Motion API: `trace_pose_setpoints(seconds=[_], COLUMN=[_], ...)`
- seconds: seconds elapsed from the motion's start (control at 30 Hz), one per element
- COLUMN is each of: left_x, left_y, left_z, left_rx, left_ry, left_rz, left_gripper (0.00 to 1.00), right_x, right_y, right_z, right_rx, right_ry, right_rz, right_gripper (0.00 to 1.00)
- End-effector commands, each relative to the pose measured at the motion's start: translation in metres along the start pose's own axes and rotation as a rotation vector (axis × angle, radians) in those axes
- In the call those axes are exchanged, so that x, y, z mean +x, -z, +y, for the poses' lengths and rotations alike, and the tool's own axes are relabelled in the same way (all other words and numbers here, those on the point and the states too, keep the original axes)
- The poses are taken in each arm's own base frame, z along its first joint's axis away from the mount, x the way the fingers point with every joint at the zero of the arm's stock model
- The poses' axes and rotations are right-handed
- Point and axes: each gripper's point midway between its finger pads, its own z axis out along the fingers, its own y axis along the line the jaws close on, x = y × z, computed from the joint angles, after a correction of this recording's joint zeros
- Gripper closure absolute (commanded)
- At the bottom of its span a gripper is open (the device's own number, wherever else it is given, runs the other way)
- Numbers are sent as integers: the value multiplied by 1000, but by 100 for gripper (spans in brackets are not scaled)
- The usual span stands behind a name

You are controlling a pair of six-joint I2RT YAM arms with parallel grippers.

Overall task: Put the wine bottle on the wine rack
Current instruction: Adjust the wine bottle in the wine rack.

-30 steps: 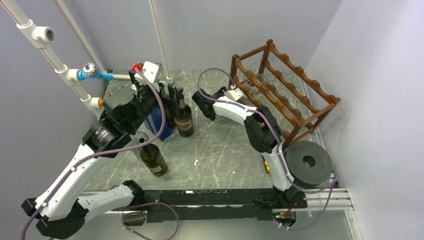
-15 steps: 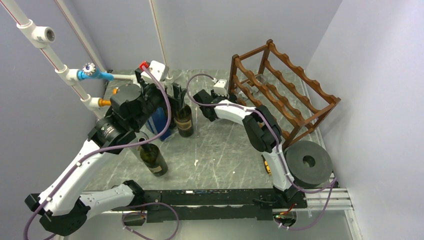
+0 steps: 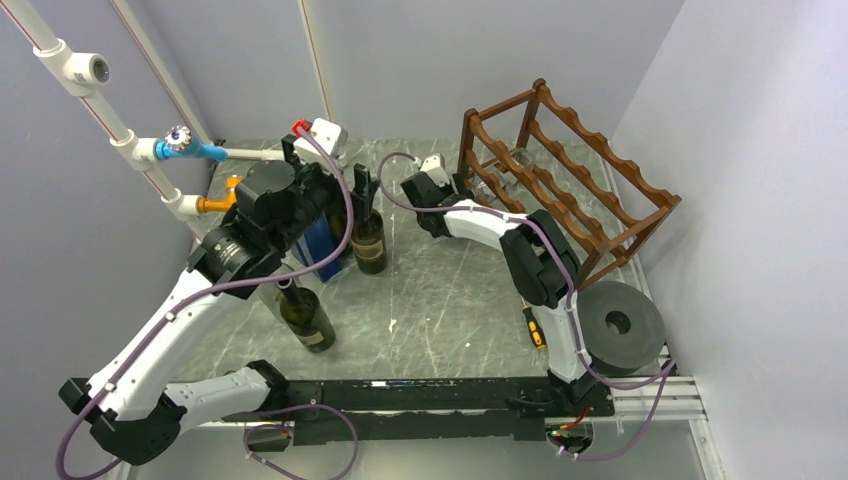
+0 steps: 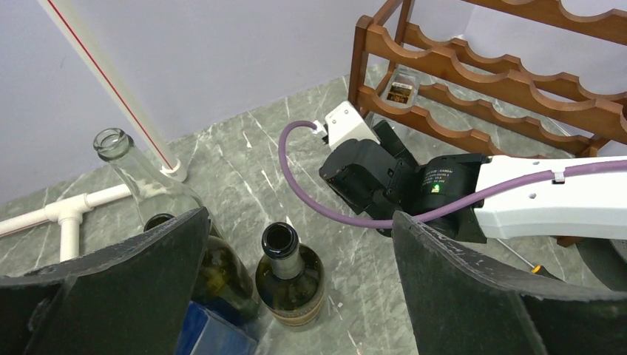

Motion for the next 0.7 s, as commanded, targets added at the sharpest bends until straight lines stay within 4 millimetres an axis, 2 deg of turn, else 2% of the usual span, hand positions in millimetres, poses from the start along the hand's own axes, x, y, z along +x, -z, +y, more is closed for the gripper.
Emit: trace_pose_setpoints(seconds=[0.0, 0.17, 0.43, 0.57, 0.67], left_x=[-16, -14, -10, -9, -8], left_y=[0, -4, -8, -11, -12], left_z=[-3, -4, -3, -4, -3], left_rx=[28, 43, 50, 63, 66], left_ry=[44, 61, 78, 94, 105], left_rz=[-40, -28, -12, -4, 2], left_gripper=[1, 1, 1, 1, 1], right_x=[-24, -33, -33, -35, -34], right_y=[7, 6, 6, 5, 4], right_z=[-2, -9, -10, -7, -7], right_rx=[-61, -45, -93, -104, -98], right_ry=[120, 165, 106, 126, 130], right_rz=[-54, -69, -40, -38, -31], right_gripper=[27, 29, 30, 37, 46])
